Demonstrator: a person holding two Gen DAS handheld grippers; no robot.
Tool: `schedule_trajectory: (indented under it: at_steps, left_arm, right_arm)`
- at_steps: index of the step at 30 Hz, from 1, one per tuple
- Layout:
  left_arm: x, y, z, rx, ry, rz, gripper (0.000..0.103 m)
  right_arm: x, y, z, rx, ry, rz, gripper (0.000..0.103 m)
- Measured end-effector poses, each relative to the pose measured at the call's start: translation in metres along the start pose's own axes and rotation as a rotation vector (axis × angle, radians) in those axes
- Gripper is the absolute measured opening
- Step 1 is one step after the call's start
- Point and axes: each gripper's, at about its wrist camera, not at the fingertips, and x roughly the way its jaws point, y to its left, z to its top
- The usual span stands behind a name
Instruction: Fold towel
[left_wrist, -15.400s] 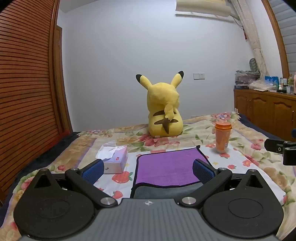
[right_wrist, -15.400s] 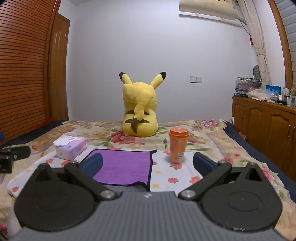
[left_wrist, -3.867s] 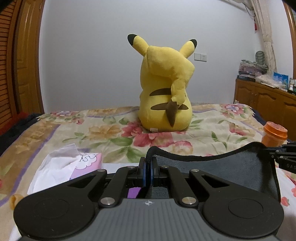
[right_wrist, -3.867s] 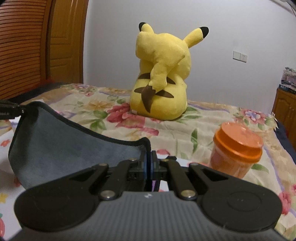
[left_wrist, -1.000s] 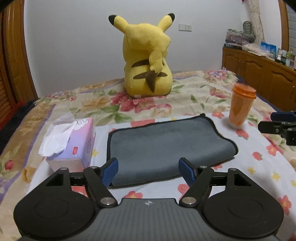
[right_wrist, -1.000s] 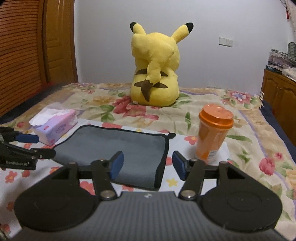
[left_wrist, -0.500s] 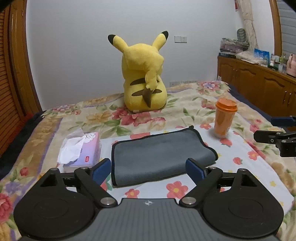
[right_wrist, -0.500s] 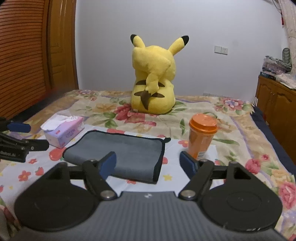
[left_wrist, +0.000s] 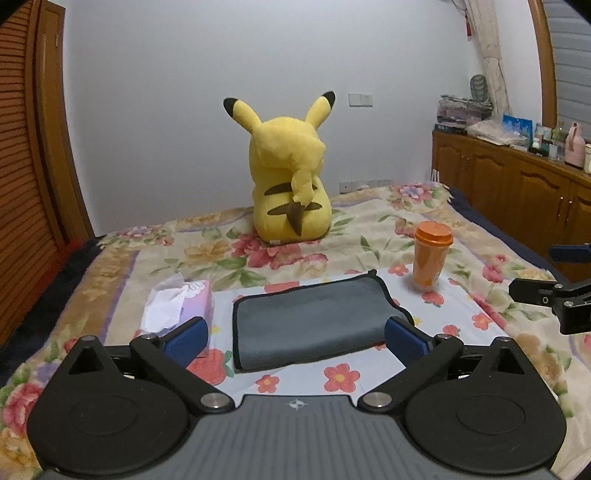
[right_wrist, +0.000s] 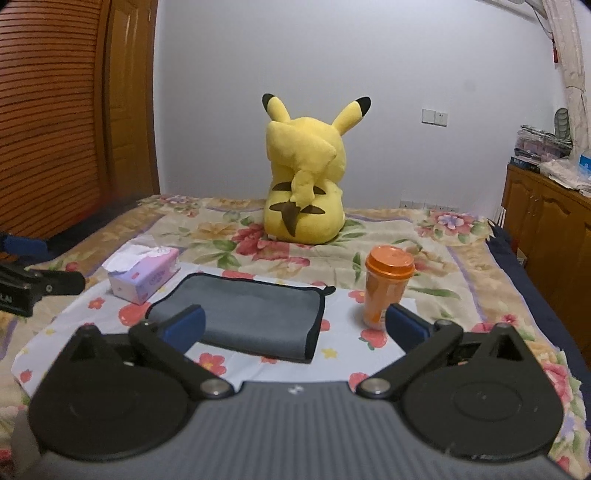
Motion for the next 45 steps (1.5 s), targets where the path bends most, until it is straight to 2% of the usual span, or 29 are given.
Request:
schedule_trajectory:
  at_steps: [9, 13, 31, 45]
  left_arm:
    - [-0.032, -0.002, 0.000, -0.053, -0.044, 0.041, 0.103]
    - [-0.042, -0.006, -0.004, -0.036, -0.046, 0.052, 0.103]
    - [-0.061, -0.017, -0.044, -0.052, 0.004, 0.031, 0.103]
    - [-0.054, -0.025, -0.075, -0.079, 0.061, 0.022, 0.103]
  right_arm:
    - [-0.024, 0.003, -0.002, 0.015, -0.032, 0.001, 0.103]
    - [-0.032, 0.004, -0.005, 0.022, -0.038, 0.002, 0.103]
    - [-0.058, 0.011, -0.036, 0.051, -0.033, -0.001, 0.103]
    - [-0.052, 0.020, -0.061, 0.058, 0.008, -0.002, 0.103]
